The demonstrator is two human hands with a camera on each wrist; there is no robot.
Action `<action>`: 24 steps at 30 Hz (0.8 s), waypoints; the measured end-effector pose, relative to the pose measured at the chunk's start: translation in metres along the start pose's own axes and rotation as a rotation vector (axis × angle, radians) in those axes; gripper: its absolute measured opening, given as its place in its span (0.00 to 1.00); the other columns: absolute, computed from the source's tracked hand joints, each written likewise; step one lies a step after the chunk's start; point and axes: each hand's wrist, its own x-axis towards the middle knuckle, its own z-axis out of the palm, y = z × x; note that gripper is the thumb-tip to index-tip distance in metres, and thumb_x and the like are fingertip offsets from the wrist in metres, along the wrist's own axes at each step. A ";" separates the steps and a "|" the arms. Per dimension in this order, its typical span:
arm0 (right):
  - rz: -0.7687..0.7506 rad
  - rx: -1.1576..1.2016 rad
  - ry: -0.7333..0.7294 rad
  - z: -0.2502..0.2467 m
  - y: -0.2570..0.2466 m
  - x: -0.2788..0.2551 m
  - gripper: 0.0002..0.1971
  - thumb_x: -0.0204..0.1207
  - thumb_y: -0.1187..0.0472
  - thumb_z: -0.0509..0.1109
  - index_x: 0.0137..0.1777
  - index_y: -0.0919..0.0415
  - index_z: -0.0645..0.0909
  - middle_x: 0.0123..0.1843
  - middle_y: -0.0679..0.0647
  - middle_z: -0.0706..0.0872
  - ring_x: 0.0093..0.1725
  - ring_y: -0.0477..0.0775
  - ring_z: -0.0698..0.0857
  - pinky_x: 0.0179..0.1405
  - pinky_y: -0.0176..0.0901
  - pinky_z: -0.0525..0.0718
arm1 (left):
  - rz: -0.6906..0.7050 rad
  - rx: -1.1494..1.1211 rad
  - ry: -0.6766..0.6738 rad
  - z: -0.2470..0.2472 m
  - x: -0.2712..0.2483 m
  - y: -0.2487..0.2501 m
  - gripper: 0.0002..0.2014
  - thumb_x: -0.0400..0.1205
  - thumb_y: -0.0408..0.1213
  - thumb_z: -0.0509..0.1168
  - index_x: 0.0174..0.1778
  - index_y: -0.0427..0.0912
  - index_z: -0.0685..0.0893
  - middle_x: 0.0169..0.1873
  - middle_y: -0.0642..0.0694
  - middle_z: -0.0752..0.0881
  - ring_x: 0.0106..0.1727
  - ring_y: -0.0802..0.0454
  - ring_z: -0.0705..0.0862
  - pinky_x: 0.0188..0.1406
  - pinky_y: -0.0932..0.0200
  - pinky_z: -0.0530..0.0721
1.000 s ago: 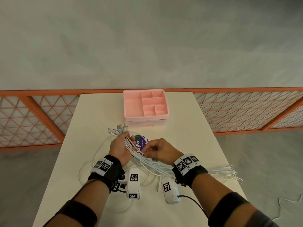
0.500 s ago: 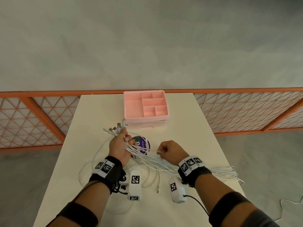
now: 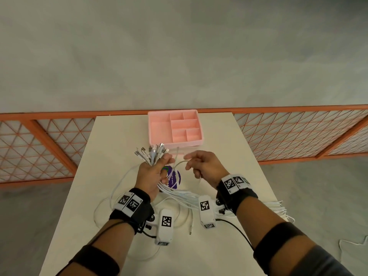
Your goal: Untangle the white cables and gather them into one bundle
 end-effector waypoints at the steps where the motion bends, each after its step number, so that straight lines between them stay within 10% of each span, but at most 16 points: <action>1: -0.005 -0.031 -0.061 0.003 -0.004 -0.001 0.14 0.77 0.77 0.63 0.58 0.66 0.82 0.37 0.64 0.87 0.21 0.51 0.70 0.22 0.37 0.69 | 0.020 0.028 -0.008 0.002 0.001 0.000 0.15 0.80 0.43 0.73 0.51 0.33 0.89 0.42 0.39 0.86 0.22 0.56 0.63 0.20 0.61 0.66; 4: -0.077 -0.065 -0.127 0.016 -0.015 -0.003 0.14 0.78 0.77 0.63 0.59 0.65 0.80 0.38 0.66 0.88 0.22 0.50 0.70 0.22 0.38 0.68 | 0.031 0.053 -0.027 0.006 0.002 0.002 0.22 0.75 0.47 0.76 0.55 0.32 0.89 0.39 0.38 0.84 0.23 0.55 0.63 0.21 0.61 0.65; 12: -0.311 0.283 0.330 -0.004 -0.043 0.007 0.16 0.75 0.83 0.58 0.53 0.64 0.76 0.34 0.63 0.85 0.26 0.53 0.79 0.28 0.40 0.78 | -0.080 0.010 0.033 -0.008 0.003 -0.007 0.06 0.81 0.33 0.72 0.42 0.33 0.87 0.36 0.43 0.87 0.20 0.57 0.65 0.20 0.63 0.68; 15: -0.199 -0.061 0.394 -0.012 -0.029 0.013 0.15 0.74 0.78 0.59 0.52 0.62 0.80 0.37 0.59 0.88 0.32 0.54 0.84 0.36 0.45 0.82 | -0.066 0.015 0.051 -0.009 0.006 -0.010 0.06 0.80 0.32 0.73 0.40 0.33 0.87 0.36 0.42 0.87 0.20 0.56 0.66 0.19 0.62 0.68; 20: -0.158 -1.133 0.118 0.004 -0.007 0.008 0.25 0.75 0.64 0.64 0.74 0.56 0.75 0.72 0.55 0.76 0.68 0.61 0.76 0.66 0.59 0.79 | -0.060 0.160 0.101 -0.009 0.012 -0.017 0.09 0.78 0.36 0.77 0.36 0.34 0.89 0.36 0.35 0.81 0.20 0.53 0.65 0.18 0.63 0.67; 24: -0.218 -1.118 -0.100 0.023 -0.008 0.010 0.12 0.83 0.50 0.64 0.47 0.58 0.84 0.45 0.52 0.87 0.46 0.54 0.86 0.46 0.48 0.80 | -0.053 0.181 0.083 -0.005 0.011 -0.018 0.09 0.78 0.37 0.76 0.36 0.34 0.90 0.30 0.38 0.78 0.20 0.53 0.65 0.19 0.62 0.66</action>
